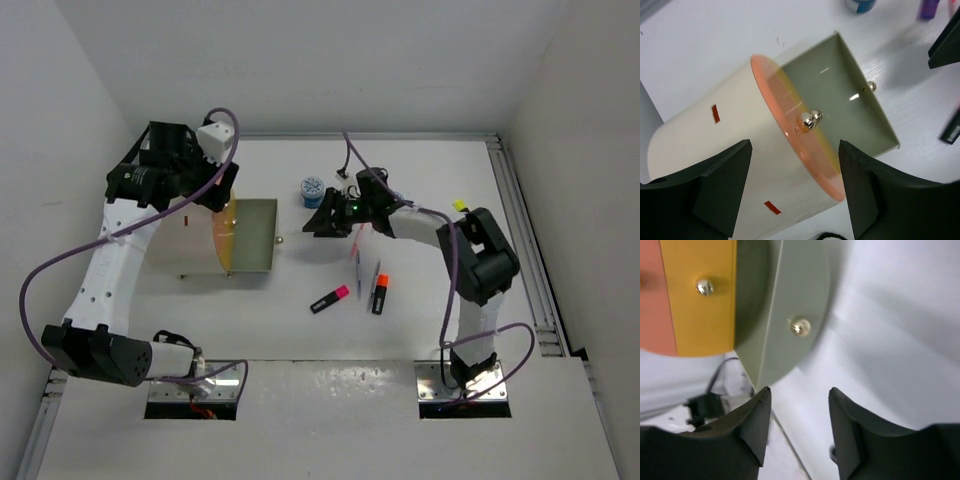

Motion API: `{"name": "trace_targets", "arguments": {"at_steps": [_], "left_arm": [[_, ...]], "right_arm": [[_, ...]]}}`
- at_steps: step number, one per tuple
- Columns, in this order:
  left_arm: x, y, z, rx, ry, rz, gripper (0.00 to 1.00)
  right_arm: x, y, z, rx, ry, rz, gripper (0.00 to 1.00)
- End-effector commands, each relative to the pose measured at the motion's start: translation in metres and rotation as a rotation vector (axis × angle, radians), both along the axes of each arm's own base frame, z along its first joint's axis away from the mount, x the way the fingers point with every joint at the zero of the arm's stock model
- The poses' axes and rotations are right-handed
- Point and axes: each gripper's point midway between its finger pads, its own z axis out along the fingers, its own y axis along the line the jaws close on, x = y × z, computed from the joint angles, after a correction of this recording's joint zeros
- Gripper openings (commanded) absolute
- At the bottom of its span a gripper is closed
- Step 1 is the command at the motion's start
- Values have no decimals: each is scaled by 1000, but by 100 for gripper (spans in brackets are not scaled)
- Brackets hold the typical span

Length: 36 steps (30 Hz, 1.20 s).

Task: Sort the stationery into containers
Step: Open the drawer in the storage box, then pick up the pen from the center of the board.

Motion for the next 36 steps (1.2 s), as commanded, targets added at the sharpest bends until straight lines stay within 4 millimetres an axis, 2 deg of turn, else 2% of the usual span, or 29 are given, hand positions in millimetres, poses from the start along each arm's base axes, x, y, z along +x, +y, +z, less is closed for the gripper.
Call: {"name": "trace_targets", "arguments": {"at_steps": [1, 2, 4, 5, 6, 7, 8, 10, 13, 15, 19, 24, 34, 36], "left_arm": [[-5, -14, 46, -83, -122, -58, 77], [-5, -16, 51, -89, -135, -64, 77], [-8, -17, 59, -101, -153, -71, 77], [-11, -19, 61, -116, -158, -84, 77], [-13, -22, 61, -127, -157, -93, 77], [-15, -25, 60, -136, -154, -107, 77], [-19, -28, 57, -153, -149, -127, 77], [-22, -31, 54, -168, -145, -137, 77], [-25, -34, 55, -205, -161, -148, 79], [-28, -37, 57, -236, -163, -152, 79], [-30, -37, 59, -269, -158, -155, 80], [-31, -33, 56, -276, -146, -148, 80], [-30, -28, 50, -277, -136, -124, 80], [-30, -26, 49, -275, -136, -117, 80]], "right_arm": [[-18, -41, 7, -208, -201, 172, 48], [-19, -52, 19, -237, -260, 188, 43], [-32, -73, 12, -338, -345, 301, 39], [-39, -79, 20, -357, -397, 344, 37], [-46, -85, 19, -380, -428, 392, 36], [-62, -91, 13, -425, -484, 511, 36], [-70, -93, 17, -439, -532, 567, 36], [-91, -101, 5, -496, -605, 733, 41], [-116, -98, -13, -551, -714, 917, 50], [-121, -96, -24, -566, -769, 988, 54], [-136, -87, -43, -581, -843, 1117, 56], [-140, -77, -68, -631, -924, 1183, 57], [-117, -55, -80, -682, -1027, 1168, 58], [-119, -53, -81, -673, -1026, 1185, 57]]}}
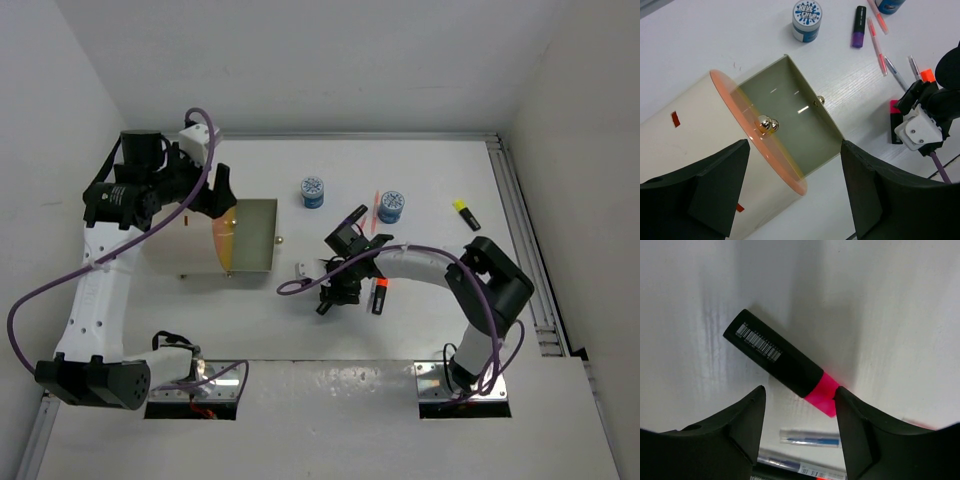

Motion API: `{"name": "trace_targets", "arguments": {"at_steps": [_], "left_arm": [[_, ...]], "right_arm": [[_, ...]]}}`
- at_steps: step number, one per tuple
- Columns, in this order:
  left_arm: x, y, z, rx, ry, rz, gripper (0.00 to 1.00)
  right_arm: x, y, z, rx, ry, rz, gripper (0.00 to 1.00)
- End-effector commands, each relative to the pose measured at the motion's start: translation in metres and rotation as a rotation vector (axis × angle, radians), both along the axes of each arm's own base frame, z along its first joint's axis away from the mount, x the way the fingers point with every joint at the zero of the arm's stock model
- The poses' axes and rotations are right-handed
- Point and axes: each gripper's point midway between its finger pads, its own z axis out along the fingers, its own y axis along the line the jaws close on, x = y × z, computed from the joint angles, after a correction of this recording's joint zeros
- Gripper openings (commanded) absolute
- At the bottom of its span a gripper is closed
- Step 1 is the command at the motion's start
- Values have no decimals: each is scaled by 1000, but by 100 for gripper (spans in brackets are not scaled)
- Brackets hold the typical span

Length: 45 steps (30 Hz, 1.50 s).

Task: Sort the stationery into containers
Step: Pick up the pen from the center of the board, then place the pen in the drawer.

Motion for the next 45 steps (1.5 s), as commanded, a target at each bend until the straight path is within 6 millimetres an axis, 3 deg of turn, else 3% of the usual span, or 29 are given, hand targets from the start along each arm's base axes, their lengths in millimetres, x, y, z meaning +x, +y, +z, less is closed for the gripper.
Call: {"name": "trace_targets", "arguments": {"at_steps": [1, 4, 10, 13, 14, 16, 20, 21, 23, 26, 27, 29, 30, 32, 33, 34, 35, 36, 37, 38, 40, 42, 43, 45], "left_arm": [[-1, 2, 16, -19, -64, 8, 80], [1, 4, 15, -15, -64, 14, 80], [2, 8, 12, -9, -63, 25, 80], [1, 10, 11, -10, -67, 30, 80], [1, 10, 11, -10, -69, 32, 80], [2, 11, 11, -11, -71, 35, 80], [1, 13, 12, -9, -75, 42, 80], [1, 13, 13, -10, -78, 41, 80], [1, 13, 14, -12, -83, 44, 80], [4, 21, 16, -21, -93, 78, 80], [5, 21, 15, -24, -93, 83, 80], [6, 22, 14, -32, -93, 91, 80], [8, 23, 13, -36, -98, 94, 80], [10, 23, 12, -44, -98, 101, 80], [13, 25, 11, -46, -103, 107, 80], [13, 25, 11, -51, -102, 111, 80], [14, 25, 11, -56, -99, 114, 80], [16, 26, 11, -59, -101, 118, 80], [17, 26, 12, -60, -103, 120, 80], [18, 27, 11, -60, -101, 123, 80], [19, 29, 10, -61, -100, 134, 80], [21, 31, 10, -62, -98, 145, 80], [22, 32, 9, -66, -93, 149, 80], [22, 32, 10, -69, -96, 154, 80]], "right_arm": [[12, 17, 3, 26, -56, 51, 56], [5, 15, -4, 10, -41, 95, 52], [-3, 19, -9, 8, -73, 171, 56], [-3, 23, -9, 6, -69, 192, 53], [-4, 24, -8, 5, -70, 198, 49], [-5, 26, -8, -2, -64, 215, 27], [-10, 23, -7, -16, -35, 216, 9], [-12, 23, -1, -4, -25, 194, 2], [-14, 26, 12, 31, 2, 154, 0], [-11, 41, 57, 143, 115, -80, 0], [1, 56, 84, 214, 122, -137, 0], [21, 67, 116, 306, 190, -296, 0], [40, 82, 140, 384, 273, -454, 0], [55, 96, 161, 453, 423, -677, 0], [74, 104, 179, 520, 420, -735, 0], [83, 110, 175, 527, 454, -806, 0], [92, 119, 189, 577, 510, -894, 0], [101, 122, 189, 590, 517, -957, 0], [107, 126, 178, 576, 549, -1021, 0], [113, 135, 185, 604, 604, -1087, 0], [124, 148, 181, 622, 639, -1170, 0], [126, 160, 178, 631, 618, -1202, 0], [127, 165, 166, 612, 612, -1220, 0], [132, 175, 166, 619, 587, -1242, 0]]}}
